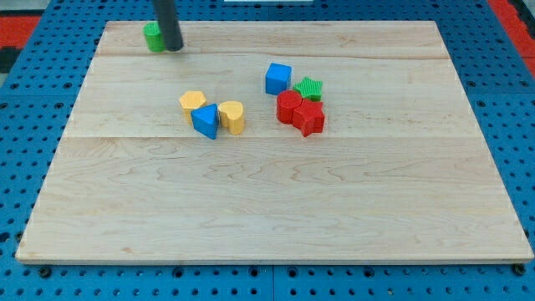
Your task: Push the blue cube at the bottom of the green circle
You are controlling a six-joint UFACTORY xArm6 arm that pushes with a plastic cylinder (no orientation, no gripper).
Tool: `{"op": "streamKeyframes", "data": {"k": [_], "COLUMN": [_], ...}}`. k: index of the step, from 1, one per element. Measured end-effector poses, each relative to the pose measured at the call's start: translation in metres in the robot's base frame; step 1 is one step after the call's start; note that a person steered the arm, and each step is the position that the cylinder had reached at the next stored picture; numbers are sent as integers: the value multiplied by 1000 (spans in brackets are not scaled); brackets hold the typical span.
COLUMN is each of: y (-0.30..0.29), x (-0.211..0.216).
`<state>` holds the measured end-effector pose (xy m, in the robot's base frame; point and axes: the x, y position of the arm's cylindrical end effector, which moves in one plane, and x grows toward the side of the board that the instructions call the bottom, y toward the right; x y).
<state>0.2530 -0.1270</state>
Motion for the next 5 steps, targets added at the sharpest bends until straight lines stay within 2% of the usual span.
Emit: {"op": "streamKeyframes", "data": {"k": [1, 2, 3, 4, 5], "y": [134, 241, 250, 232, 183], "x": [8, 34, 90, 139, 128]}}
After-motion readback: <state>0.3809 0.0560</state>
